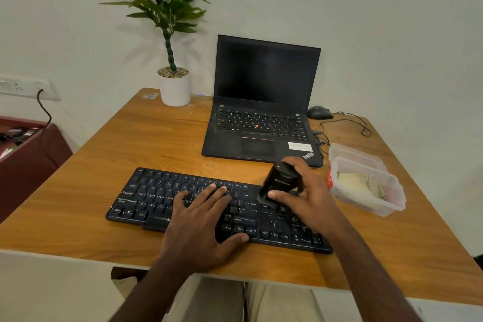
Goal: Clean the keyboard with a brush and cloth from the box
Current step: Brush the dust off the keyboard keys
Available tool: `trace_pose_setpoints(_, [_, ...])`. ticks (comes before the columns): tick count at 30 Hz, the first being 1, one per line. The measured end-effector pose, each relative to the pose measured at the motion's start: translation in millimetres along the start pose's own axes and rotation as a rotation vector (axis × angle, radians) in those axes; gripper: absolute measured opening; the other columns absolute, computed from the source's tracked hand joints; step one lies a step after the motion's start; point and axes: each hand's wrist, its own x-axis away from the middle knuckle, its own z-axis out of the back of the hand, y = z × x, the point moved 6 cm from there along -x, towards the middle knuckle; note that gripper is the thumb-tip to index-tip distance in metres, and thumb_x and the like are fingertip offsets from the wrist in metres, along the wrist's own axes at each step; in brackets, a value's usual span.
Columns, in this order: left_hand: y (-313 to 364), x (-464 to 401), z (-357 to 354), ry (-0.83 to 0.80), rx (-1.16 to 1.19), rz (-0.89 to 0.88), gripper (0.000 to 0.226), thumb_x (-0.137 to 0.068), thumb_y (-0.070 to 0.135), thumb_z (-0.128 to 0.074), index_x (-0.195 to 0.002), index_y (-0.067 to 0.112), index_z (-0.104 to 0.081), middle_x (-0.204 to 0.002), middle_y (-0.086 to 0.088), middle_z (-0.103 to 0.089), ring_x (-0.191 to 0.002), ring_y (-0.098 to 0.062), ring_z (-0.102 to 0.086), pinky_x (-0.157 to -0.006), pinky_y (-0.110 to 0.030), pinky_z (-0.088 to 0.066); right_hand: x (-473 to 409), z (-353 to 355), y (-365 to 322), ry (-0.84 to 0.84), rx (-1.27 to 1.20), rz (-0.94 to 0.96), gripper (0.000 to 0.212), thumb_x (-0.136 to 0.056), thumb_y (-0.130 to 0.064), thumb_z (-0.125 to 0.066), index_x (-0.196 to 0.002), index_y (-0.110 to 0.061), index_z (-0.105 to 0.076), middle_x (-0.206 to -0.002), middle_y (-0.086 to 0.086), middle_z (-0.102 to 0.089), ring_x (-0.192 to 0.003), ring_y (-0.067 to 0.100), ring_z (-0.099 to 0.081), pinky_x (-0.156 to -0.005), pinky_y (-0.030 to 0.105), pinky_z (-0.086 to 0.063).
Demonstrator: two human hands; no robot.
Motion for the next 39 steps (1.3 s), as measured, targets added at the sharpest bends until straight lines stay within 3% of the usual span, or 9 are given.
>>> trace_pose_setpoints(3, [-0.4, -0.7, -0.4, 0.007, 0.005, -0.005, 0.088, -0.083, 0.089, -0.030, -0.135, 0.023, -0.058, -0.147, 0.003, -0.053, -0.141, -0.017, -0.042, -0.110, -0.064, -0.028, 8.8, 14.1, 12.0, -0.085, 0.078, -0.042, 0.058, -0.083, -0.023, -0.081, -0.126, -0.048, -0.050, -0.116, -0.022, -0.062, -0.110, 0.004, -0.064, -0.084, 0.038, -0.062])
trace_pose_setpoints(9, [-1.2, -0.7, -2.8, -0.001, -0.003, 0.000, 0.090, -0.082, 0.089, -0.031, -0.137, 0.023, -0.057, -0.149, 0.003, -0.050, -0.142, -0.016, -0.041, -0.111, -0.063, -0.028, 13.1, 52.0, 22.4, 0.108, 0.067, -0.046, 0.057, -0.080, -0.018, -0.085, -0.126, -0.029, -0.054, -0.110, -0.009, -0.068, -0.103, 0.012, -0.067, -0.084, 0.035, -0.058])
trace_pose_setpoints(14, [-0.4, -1.2, -2.2, 0.005, -0.009, 0.003, 0.090, -0.082, 0.089, -0.031, -0.135, 0.023, -0.059, -0.147, 0.003, -0.053, -0.140, -0.017, -0.044, -0.109, -0.064, -0.031, 17.1, 18.2, 12.8, 0.023, 0.020, -0.043, 0.051, -0.083, -0.017, -0.082, -0.122, -0.035, -0.054, -0.111, -0.025, -0.062, -0.107, 0.002, -0.063, -0.079, 0.023, -0.058])
trace_pose_setpoints(18, [-1.8, -0.5, -1.1, 0.014, -0.005, 0.014, 0.090, -0.081, 0.089, -0.032, -0.134, 0.023, -0.059, -0.145, 0.002, -0.054, -0.139, -0.017, -0.045, -0.109, -0.064, -0.030, 8.5, -7.1, 4.4, 0.083, 0.073, -0.009, 0.058, -0.084, -0.027, -0.082, -0.128, -0.044, -0.048, -0.111, -0.023, -0.065, -0.104, 0.002, -0.066, -0.082, 0.031, -0.061])
trace_pose_setpoints(22, [-3.4, -0.2, -1.3, 0.009, -0.004, 0.027, 0.091, -0.080, 0.090, -0.030, -0.137, 0.025, -0.057, -0.148, 0.004, -0.051, -0.141, -0.015, -0.041, -0.112, -0.062, -0.027, 2.8, -0.5, -0.8, 0.129, -0.016, -0.034, 0.057, -0.084, -0.023, -0.082, -0.120, -0.050, -0.047, -0.110, -0.030, -0.062, -0.105, 0.001, -0.065, -0.086, 0.036, -0.060])
trace_pose_setpoints(28, [-4.4, 0.1, -1.9, 0.023, 0.002, 0.022, 0.089, -0.081, 0.089, -0.033, -0.137, 0.024, -0.057, -0.149, 0.004, -0.051, -0.141, -0.014, -0.040, -0.112, -0.062, -0.027, 7.5, 15.0, 16.0, 0.059, -0.004, -0.105, 0.058, -0.082, -0.022, -0.083, -0.123, -0.045, -0.050, -0.110, -0.028, -0.062, -0.106, 0.003, -0.064, -0.085, 0.043, -0.061])
trace_pose_setpoints(35, [-3.1, -0.6, -1.4, 0.020, -0.002, 0.020, 0.089, -0.080, 0.089, -0.032, -0.136, 0.024, -0.057, -0.147, 0.004, -0.052, -0.140, -0.015, -0.042, -0.112, -0.061, -0.026, -2.7, -19.0, -0.8, 0.111, 0.075, -0.015, 0.057, -0.083, -0.028, -0.082, -0.131, -0.032, -0.050, -0.112, -0.016, -0.067, -0.101, 0.000, -0.065, -0.080, 0.025, -0.059])
trace_pose_setpoints(39, [-3.7, -0.4, -0.2, 0.020, 0.011, 0.030, 0.090, -0.080, 0.089, -0.031, -0.137, 0.024, -0.057, -0.148, 0.005, -0.051, -0.141, -0.014, -0.041, -0.113, -0.062, -0.026, 0.6, 1.3, 0.7, 0.231, -0.035, -0.076, 0.055, -0.081, -0.026, -0.084, -0.124, -0.039, -0.052, -0.108, -0.020, -0.067, -0.104, -0.001, -0.065, -0.083, 0.026, -0.058])
